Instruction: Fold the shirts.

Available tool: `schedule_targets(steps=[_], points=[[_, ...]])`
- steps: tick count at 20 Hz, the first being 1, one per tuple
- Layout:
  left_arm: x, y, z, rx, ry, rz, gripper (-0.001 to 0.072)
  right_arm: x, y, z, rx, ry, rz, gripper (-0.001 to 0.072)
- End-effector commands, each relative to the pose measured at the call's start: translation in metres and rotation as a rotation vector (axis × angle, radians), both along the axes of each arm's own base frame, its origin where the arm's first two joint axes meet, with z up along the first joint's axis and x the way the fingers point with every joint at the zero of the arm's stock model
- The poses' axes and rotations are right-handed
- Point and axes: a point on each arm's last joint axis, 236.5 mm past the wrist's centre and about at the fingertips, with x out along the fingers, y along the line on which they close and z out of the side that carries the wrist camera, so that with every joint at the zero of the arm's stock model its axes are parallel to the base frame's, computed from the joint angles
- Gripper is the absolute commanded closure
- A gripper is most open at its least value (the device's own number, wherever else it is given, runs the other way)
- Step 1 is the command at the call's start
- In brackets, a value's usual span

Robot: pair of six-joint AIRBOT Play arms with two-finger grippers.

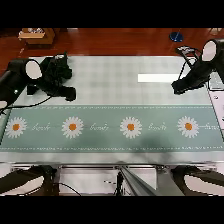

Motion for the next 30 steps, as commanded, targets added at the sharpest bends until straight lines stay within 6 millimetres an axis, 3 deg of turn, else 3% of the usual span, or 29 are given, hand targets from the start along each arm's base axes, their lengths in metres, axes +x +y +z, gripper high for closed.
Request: schedule_targets(steps=[1,19,23,30], points=[[0.000,0.000,0.000,0.001,0.000,-0.001,0.0018,0.000,0.000,0.000,0.000,-0.001,0.000,0.0179],[0.000,0.000,0.000,0.001,0.000,-0.001,0.0018,0.000,0.000,0.000,0.000,-0.001,0.002,0.0179],[0.000,0.000,-0.004,0.002,0.009,-0.001,0.0018,0.023,0.001,0.004,0.000,-0.099,0.023,0.0179],[-0.001,-0.001,-0.015,0.007,0.042,-0.001,0.0018,0.038,0.004,0.008,0.010,-0.164,0.027,0.0179]])
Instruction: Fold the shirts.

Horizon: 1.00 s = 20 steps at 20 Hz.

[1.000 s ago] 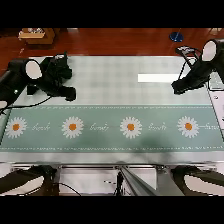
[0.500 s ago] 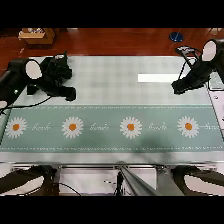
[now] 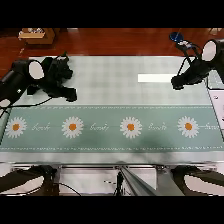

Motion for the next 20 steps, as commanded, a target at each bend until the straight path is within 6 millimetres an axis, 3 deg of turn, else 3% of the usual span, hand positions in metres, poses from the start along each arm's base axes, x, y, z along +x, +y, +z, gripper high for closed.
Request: schedule_targets(steps=[1,2,4,7,9,10,12,14,17,20], points=[[-0.001,-0.001,-0.005,0.001,0.014,-0.001,0.0018,0.011,0.002,0.003,0.008,-0.049,0.002,0.0179],[0.001,-0.001,-0.004,0.001,0.007,-0.003,0.0018,0.012,0.002,0.003,0.008,-0.054,0.003,0.0179],[0.035,0.014,0.006,0.069,-0.147,-0.029,0.0019,0.013,0.002,0.004,0.008,-0.056,0.003,0.0179],[0.105,0.068,0.062,0.206,-0.444,0.118,0.0018,0.013,0.002,0.004,0.008,-0.056,0.003,0.0179],[0.137,0.103,0.095,0.168,-0.594,0.252,0.0018,0.013,0.002,0.004,0.009,-0.055,0.001,0.0179],[0.144,0.124,0.099,0.152,-0.623,0.326,0.0018,0.013,0.003,0.004,0.011,-0.056,-0.002,0.0179],[0.145,0.167,0.082,0.152,-0.588,0.459,0.0017,0.012,0.008,0.003,0.034,-0.054,-0.003,0.0179],[0.144,0.194,0.058,0.156,-0.536,0.522,0.0017,0.011,0.014,0.002,0.063,-0.050,-0.003,0.0179],[0.144,0.216,0.015,0.172,-0.452,0.563,0.0017,0.010,0.021,0.002,0.090,-0.043,-0.003,0.0179],[0.144,0.220,-0.029,0.186,-0.371,0.559,0.0017,0.008,0.021,0.001,0.091,-0.037,-0.003,0.0179]])
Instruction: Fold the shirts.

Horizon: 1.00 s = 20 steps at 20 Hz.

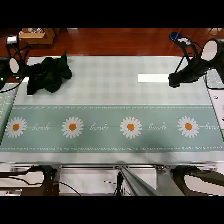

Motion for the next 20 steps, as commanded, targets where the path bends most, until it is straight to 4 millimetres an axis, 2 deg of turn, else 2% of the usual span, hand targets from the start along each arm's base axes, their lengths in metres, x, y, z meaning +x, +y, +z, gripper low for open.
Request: schedule_targets(steps=[1,3,4,5,6,7,8,9,10,12,14,16,18,20], points=[[0.000,0.011,-0.048,-0.017,0.077,0.027,0.0018,-0.002,0.004,0.000,0.016,0.008,0.002,0.0179],[-0.003,0.010,-0.070,-0.022,0.119,0.025,0.0043,-0.003,0.004,-0.001,0.016,0.011,0.001,0.0179],[-0.003,0.010,-0.075,-0.023,0.129,0.025,0.0275,-0.003,0.004,-0.001,0.015,0.014,0.001,0.0179],[-0.003,0.010,-0.075,-0.023,0.128,0.024,0.0569,-0.004,0.004,-0.001,0.015,0.017,0.001,0.0179],[0.000,0.010,-0.070,-0.021,0.116,0.024,0.0681,-0.005,0.003,-0.001,0.014,0.020,0.001,0.0180],[0.004,0.011,-0.058,-0.019,0.097,0.026,0.0683,-0.005,0.003,-0.001,0.013,0.022,0.001,0.0180],[0.012,0.012,-0.037,-0.013,0.063,0.028,0.0683,-0.005,0.002,-0.001,0.010,0.021,0.001,0.0181],[0.021,0.012,-0.008,-0.006,0.011,0.028,0.0682,-0.005,0.002,-0.001,0.007,0.022,0.000,0.0180],[0.032,0.010,0.029,0.001,-0.061,0.024,0.0682,-0.006,0.001,-0.002,0.003,0.026,0.000,0.0180],[0.048,-0.003,0.128,0.019,-0.259,-0.002,0.0683,-0.010,-0.002,-0.002,-0.007,0.042,-0.001,0.0181],[0.046,-0.028,0.240,0.033,-0.484,-0.048,0.0683,-0.016,-0.006,-0.002,-0.025,0.065,-0.004,0.0181],[0.032,-0.052,0.328,0.048,-0.682,-0.104,0.0684,-0.018,-0.010,0.000,-0.043,0.066,-0.006,0.0181],[0.004,-0.078,0.391,0.035,-0.810,-0.150,0.0684,-0.020,-0.014,0.003,-0.059,0.064,-0.009,0.0182],[-0.032,-0.113,0.446,0.007,-0.930,-0.220,0.0684,-0.023,-0.018,0.006,-0.073,0.067,-0.007,0.0181]])
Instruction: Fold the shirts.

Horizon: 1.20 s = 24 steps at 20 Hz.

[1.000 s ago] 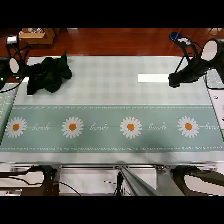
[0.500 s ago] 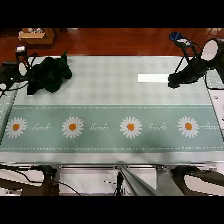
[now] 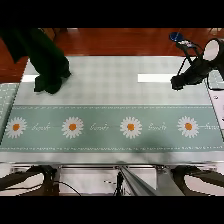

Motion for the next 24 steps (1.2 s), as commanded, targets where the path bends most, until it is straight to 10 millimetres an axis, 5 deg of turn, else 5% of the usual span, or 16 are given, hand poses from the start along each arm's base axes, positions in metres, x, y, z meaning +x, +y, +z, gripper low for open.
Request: schedule_targets(steps=[1,4,6,10,15,19,24], points=[[-0.069,-0.056,0.116,-0.014,-0.260,-0.131,0.0684,-0.006,-0.009,0.005,-0.039,0.009,-0.003,0.0181],[-0.142,-0.115,0.180,-0.061,-0.419,-0.306,0.0684,-0.012,-0.020,0.010,-0.084,0.020,-0.010,0.0181],[-0.183,-0.146,0.202,-0.059,-0.484,-0.418,0.0684,-0.016,-0.026,0.018,-0.106,0.011,-0.018,0.0181],[-0.211,-0.190,0.198,-0.073,-0.457,-0.560,0.0684,-0.029,-0.041,0.041,-0.161,-0.013,-0.038,0.0181],[-0.189,-0.260,0.136,-0.044,-0.258,-0.678,0.0684,-0.047,-0.050,0.080,-0.178,-0.108,-0.057,0.0181],[-0.169,-0.363,0.052,-0.095,-0.038,-0.853,0.0683,-0.056,-0.058,0.105,-0.200,-0.181,-0.066,0.0182],[-0.173,-0.496,-0.070,-0.130,0.180,-1.032,0.0661,-0.060,-0.073,0.119,-0.262,-0.212,-0.088,0.0181]])
